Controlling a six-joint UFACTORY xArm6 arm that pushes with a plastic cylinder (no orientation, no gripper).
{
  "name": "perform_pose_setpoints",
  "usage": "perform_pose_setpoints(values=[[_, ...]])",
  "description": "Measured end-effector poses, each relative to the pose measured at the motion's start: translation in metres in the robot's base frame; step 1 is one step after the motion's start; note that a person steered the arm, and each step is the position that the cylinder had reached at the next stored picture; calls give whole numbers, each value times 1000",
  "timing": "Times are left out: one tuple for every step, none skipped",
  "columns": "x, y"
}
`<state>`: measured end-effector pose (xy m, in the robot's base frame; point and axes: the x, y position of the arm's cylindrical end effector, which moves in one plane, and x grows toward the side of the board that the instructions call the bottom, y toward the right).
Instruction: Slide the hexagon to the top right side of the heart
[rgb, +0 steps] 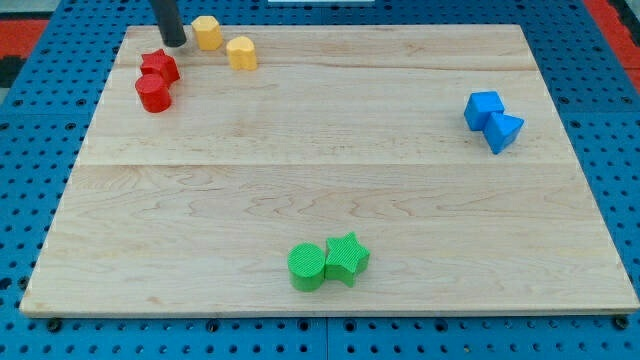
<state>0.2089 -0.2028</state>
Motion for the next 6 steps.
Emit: perform_pose_setpoints(values=[[-18, 1], [-9, 45], [12, 109], [13, 111], [36, 124], [59, 125]])
